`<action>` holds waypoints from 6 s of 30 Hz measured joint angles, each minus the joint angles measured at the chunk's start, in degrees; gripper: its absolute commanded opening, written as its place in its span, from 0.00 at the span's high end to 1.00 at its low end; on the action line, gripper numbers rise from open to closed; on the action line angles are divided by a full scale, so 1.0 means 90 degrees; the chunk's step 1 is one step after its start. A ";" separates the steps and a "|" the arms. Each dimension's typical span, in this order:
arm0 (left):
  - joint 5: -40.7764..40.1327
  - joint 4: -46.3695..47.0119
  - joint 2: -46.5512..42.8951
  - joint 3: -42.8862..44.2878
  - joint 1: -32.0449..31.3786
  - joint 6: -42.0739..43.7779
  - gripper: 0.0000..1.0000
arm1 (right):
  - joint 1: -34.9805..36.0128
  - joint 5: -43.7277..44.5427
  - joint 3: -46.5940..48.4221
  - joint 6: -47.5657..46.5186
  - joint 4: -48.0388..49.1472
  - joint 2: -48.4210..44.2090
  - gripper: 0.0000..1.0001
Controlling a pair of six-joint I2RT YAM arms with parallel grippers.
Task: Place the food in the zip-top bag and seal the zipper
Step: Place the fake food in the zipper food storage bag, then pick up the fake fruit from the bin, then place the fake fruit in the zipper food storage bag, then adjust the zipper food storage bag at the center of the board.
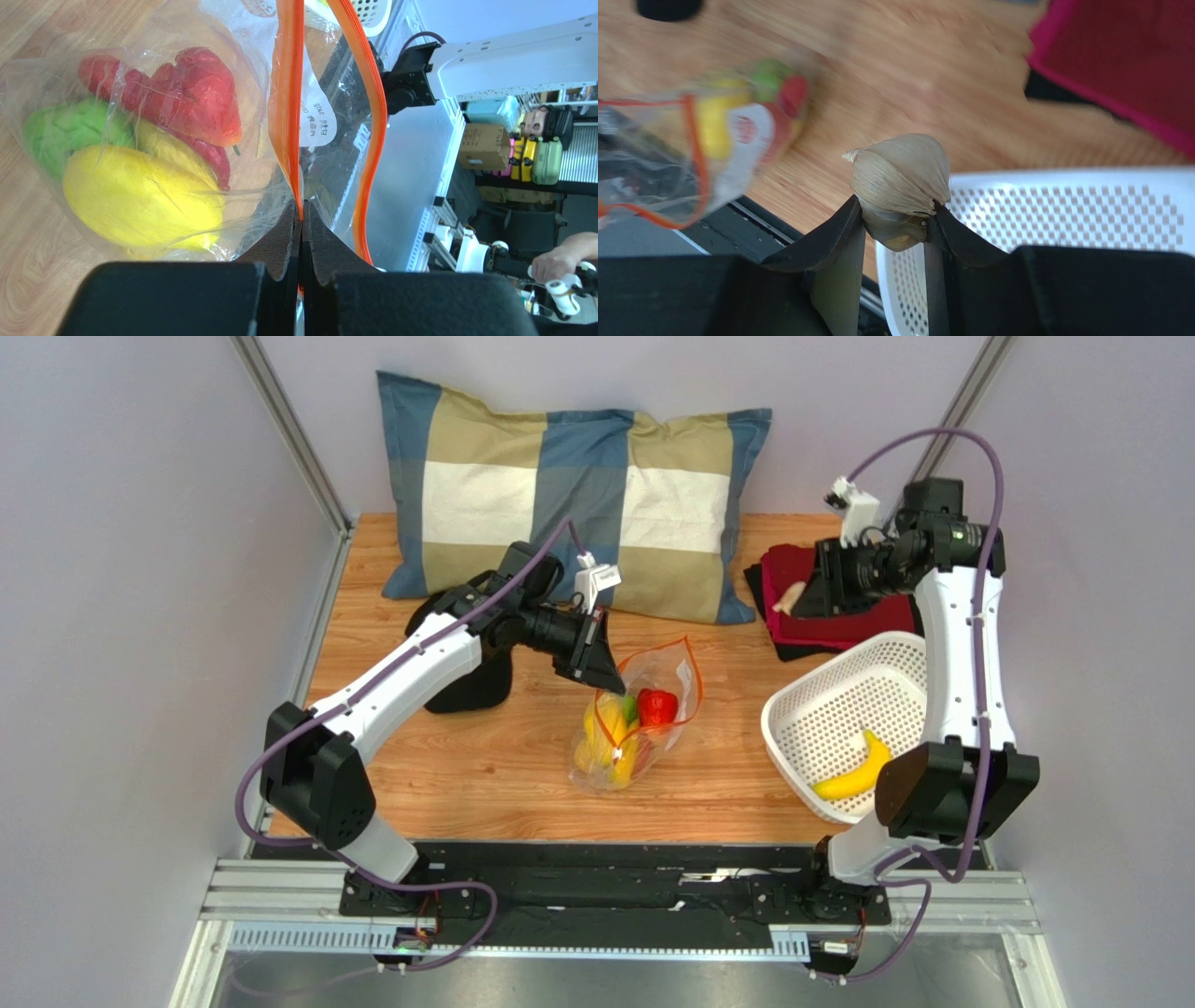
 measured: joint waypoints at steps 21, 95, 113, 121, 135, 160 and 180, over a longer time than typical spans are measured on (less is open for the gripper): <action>-0.0007 0.0000 0.0000 -0.0002 0.0000 0.0005 1.00 | 0.4167 -0.0287 -0.0818 0.0675 0.0075 -0.0794 0.08; -0.0092 0.0044 -0.0029 -0.0168 0.0000 0.0114 1.00 | 0.1188 0.1588 0.0010 0.1974 0.0874 -0.1355 1.00; 0.0029 0.0075 -0.0029 -0.0165 0.0117 -0.0233 1.00 | 0.4750 0.3109 -0.1948 0.2327 0.3300 -0.2203 1.00; 0.0223 0.0194 -0.0029 -0.0165 0.0255 -0.0449 1.00 | 0.5569 0.3347 -0.3415 0.1537 0.4595 -0.2659 1.00; 0.0386 0.0262 -0.0029 -0.0175 0.0357 -0.0544 1.00 | 0.5676 0.2625 -0.3968 0.0899 0.5027 -0.2565 1.00; 0.0481 0.0308 -0.0029 -0.0209 0.0537 -0.0573 1.00 | 0.4539 0.2341 -0.2118 0.1785 0.3147 -0.1953 0.21; 0.0401 -0.0551 -0.0034 -0.0126 0.0245 0.0386 0.93 | 0.3779 -0.1277 -0.2917 0.3007 0.1829 -0.0945 1.00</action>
